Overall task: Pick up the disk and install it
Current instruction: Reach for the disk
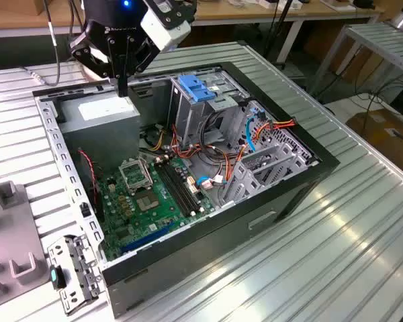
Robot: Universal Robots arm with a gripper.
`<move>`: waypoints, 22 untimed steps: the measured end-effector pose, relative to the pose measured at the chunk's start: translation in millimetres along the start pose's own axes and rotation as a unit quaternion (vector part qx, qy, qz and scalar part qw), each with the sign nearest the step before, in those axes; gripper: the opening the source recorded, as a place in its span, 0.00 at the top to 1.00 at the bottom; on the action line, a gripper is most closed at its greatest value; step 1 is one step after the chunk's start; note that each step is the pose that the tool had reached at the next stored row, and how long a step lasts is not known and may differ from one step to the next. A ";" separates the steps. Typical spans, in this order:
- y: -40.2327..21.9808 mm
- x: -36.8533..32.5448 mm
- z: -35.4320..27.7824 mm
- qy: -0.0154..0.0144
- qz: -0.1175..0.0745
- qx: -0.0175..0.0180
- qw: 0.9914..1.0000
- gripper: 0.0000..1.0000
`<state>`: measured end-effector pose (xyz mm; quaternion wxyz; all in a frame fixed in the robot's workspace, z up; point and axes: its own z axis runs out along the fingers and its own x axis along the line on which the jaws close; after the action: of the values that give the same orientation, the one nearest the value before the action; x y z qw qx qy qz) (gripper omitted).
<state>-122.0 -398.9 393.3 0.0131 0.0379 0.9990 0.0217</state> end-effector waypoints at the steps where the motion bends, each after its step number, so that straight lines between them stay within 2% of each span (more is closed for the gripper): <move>1: 0.0 0.0 0.0 0.000 0.000 0.000 1.000 0.89; 22: -0.4 5.7 0.3 0.000 0.000 0.000 1.000 0.89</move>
<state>-127.7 -398.9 392.8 0.0127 0.0379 0.9990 0.0217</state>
